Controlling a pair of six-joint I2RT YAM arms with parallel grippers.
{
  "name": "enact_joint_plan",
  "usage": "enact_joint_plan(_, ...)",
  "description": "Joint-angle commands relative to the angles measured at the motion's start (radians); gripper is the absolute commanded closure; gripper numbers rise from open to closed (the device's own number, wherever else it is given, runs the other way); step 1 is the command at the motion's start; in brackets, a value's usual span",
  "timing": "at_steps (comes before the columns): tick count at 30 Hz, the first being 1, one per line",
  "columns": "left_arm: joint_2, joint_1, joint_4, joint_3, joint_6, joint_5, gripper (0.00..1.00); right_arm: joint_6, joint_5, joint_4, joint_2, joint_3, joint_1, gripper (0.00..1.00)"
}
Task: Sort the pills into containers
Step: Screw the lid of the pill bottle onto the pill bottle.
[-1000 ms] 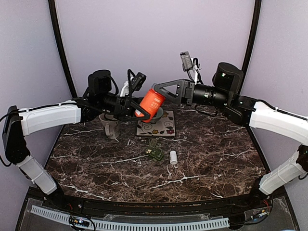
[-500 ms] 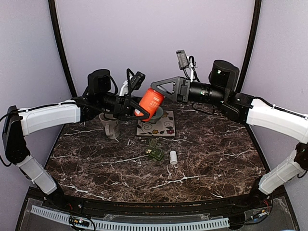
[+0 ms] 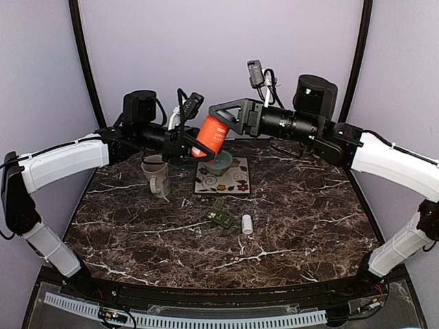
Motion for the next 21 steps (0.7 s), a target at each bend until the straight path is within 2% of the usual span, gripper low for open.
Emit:
enact_joint_plan(1, -0.052, -0.031, -0.057, 0.057, 0.063, -0.157, 1.00, -0.013, 0.025, -0.085, 0.065, 0.006, 0.057, 0.83)
enact_joint_plan(4, -0.087, -0.051, -0.108, 0.053, 0.135, -0.299, 1.00, 0.003, 0.056, -0.119, 0.078, 0.016, 0.058, 0.86)
enact_joint_plan(7, -0.147, -0.080, -0.119, 0.026, 0.202, -0.526, 1.00, 0.019, 0.108, -0.171, 0.091, 0.030, 0.058, 0.89)
enact_joint_plan(13, -0.243, -0.146, -0.034, -0.073, 0.267, -0.901, 1.00, 0.039, 0.202, -0.246, 0.117, 0.048, 0.059, 0.92)
enact_joint_plan(21, -0.254, -0.230, 0.071, -0.104, 0.329, -1.258, 1.00, 0.046, 0.287, -0.308, 0.152, 0.080, 0.075, 0.99)
